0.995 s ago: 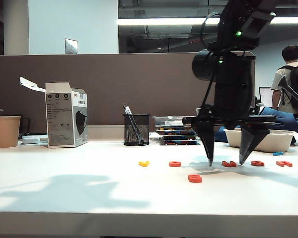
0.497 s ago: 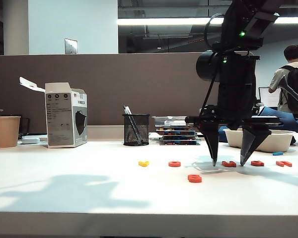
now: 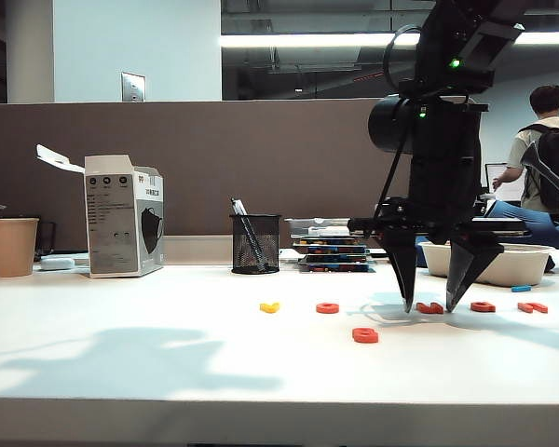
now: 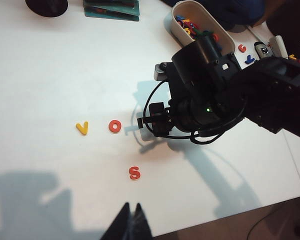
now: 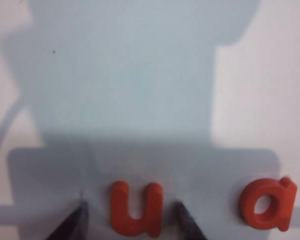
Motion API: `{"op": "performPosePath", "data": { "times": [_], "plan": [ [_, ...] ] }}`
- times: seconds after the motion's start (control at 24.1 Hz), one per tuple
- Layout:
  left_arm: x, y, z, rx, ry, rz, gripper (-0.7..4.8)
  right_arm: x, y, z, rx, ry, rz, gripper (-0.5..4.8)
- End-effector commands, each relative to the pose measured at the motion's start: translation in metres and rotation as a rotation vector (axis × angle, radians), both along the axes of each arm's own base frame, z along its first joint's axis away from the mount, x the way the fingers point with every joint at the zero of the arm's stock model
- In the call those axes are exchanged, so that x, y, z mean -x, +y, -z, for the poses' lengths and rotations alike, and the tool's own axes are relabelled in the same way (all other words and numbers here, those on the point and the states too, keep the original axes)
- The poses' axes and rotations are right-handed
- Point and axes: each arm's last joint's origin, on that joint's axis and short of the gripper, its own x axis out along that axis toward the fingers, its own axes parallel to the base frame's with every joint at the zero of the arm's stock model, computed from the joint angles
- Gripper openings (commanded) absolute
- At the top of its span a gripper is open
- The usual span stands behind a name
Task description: Select the appropriate letters from the row of letter magnets placed on the table to arrange into the word "sun".
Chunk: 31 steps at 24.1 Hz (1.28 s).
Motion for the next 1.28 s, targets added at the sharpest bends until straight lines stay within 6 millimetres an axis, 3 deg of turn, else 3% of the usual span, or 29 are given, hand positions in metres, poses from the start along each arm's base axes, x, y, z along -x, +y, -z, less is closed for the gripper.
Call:
{"op": "performPosePath", "data": {
  "times": [0.04,0.37,0.62,1.28],
  "plan": [
    [0.0001,0.0006,-0.0023,0.010,-0.011,0.000,-0.04,0.0041,-0.0010,0.0100,0.023,0.058,-0.002,1.87],
    [0.0001,0.0004,-0.0025,0.012,-0.013,0.000,-0.04,0.0040,-0.0010,0.0100,0.023,0.058,-0.002,1.64],
    [0.0000,0.0004,-0.0030,0.015,-0.015,0.000,-0.04,0.0031,-0.0006,0.0099,0.020,0.048,-0.002,1.16],
    [0.0000,0.0003,-0.0032,0.017,-0.016,0.000,-0.04,0.0004,-0.0009,0.0090,0.050,0.007,0.007,1.07]
  ]
}}
